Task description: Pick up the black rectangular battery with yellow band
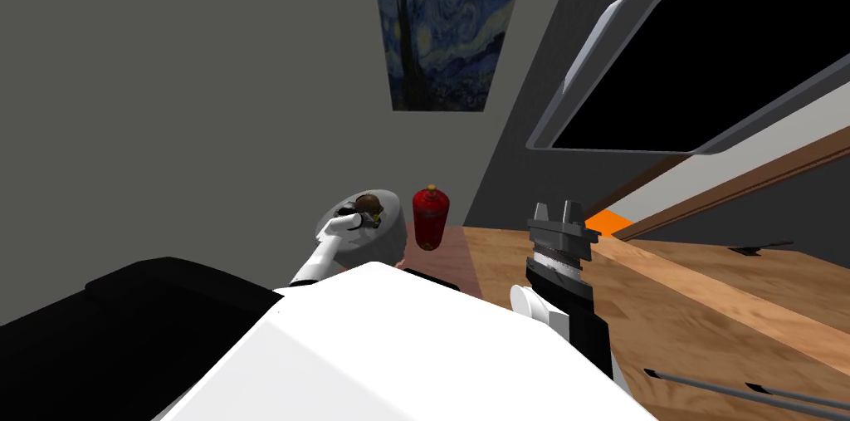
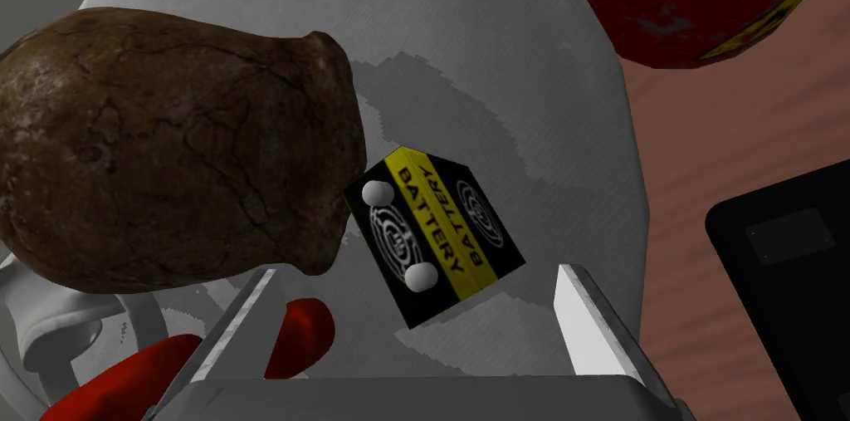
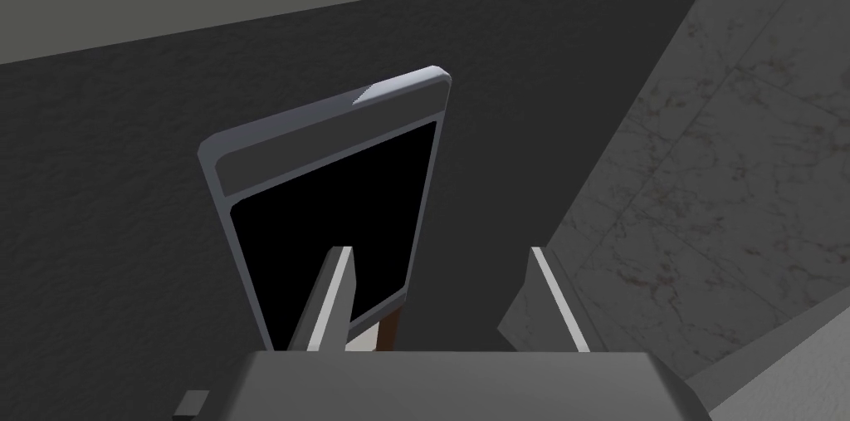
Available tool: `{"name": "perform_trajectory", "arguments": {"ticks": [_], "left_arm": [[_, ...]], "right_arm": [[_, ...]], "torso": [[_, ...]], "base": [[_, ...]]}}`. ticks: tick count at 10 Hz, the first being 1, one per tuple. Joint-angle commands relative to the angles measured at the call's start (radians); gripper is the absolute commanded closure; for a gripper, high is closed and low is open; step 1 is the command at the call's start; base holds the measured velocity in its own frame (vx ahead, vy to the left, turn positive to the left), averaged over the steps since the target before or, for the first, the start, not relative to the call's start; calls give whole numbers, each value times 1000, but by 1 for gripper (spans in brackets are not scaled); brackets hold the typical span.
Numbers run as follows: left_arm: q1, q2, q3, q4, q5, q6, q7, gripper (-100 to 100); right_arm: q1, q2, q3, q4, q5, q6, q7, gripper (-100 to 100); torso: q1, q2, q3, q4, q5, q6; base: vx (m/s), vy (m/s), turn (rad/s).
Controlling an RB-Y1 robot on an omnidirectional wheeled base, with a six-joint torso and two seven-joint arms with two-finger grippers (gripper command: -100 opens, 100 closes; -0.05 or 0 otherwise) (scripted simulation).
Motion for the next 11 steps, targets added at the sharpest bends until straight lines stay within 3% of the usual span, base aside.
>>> {"name": "perform_trajectory", "arguments": {"ticks": [1,5,6,7,8,10,11], "left_arm": [[-14,0,9,27,10,43,25,-100],[-46,0,31,99,44,136,83,-100],[-42,0,27,85,37,121,74,-100],[-43,0,28,88,38,126,78,0],[-48,-15,22,119,30,93,65,-100],[-53,-30,17,150,22,60,52,-100],[-53,-27,17,137,21,75,60,-100]], "right_arm": [[0,0,0,0,0,0,0,0],[0,0,0,0,0,0,0,0],[0,0,0,0,0,0,0,0],[0,0,0,0,0,0,0,0],[0,0,0,0,0,0,0,0],[0,0,0,0,0,0,0,0],[0,0,0,0,0,0,0,0]], "torso": [[0,0,0,0,0,0],[0,0,0,0,0,0],[0,1,0,0,0,0],[-1,1,1,0,0,0],[-2,1,1,0,0,0],[-1,-2,-1,0,0,0],[-1,-2,-1,0,0,0]], "base": [[6,20,-2],[7,35,-8],[0,22,-3],[0,0,0],[34,17,7],[50,32,4],[23,12,-2]]}}
